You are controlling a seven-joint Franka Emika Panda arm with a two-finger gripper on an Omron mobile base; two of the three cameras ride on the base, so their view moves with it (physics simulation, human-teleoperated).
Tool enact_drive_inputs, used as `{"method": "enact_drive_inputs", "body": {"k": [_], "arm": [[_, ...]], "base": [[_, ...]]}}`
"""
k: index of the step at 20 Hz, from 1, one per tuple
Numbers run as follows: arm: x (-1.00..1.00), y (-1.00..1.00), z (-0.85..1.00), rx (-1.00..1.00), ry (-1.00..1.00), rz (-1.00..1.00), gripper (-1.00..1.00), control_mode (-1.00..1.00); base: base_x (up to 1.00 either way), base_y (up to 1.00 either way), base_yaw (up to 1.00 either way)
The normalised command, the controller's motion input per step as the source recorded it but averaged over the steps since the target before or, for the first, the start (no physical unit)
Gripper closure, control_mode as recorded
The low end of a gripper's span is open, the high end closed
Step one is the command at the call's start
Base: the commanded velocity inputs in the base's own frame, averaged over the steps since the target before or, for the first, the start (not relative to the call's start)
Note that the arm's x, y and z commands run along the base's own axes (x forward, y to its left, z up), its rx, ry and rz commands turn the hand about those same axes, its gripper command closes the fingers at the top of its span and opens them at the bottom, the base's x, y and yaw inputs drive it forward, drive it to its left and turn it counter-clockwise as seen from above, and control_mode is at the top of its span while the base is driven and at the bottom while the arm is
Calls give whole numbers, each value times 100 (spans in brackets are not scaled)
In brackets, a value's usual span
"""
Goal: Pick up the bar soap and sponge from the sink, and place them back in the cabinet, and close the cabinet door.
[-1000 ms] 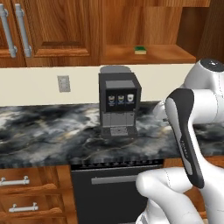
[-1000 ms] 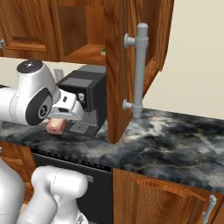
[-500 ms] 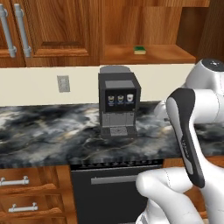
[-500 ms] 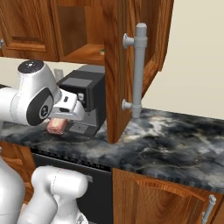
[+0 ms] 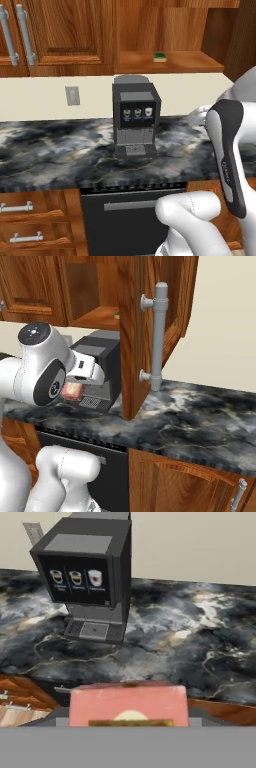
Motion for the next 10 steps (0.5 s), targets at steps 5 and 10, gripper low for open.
{"method": "enact_drive_inputs", "body": {"k": [5,10], "arm": [[20,-18,39,0,-15,-1,100,-100],[21,-18,44,0,-13,-1,100,-100]], "base": [[0,0,0],[0,0,0]]}}
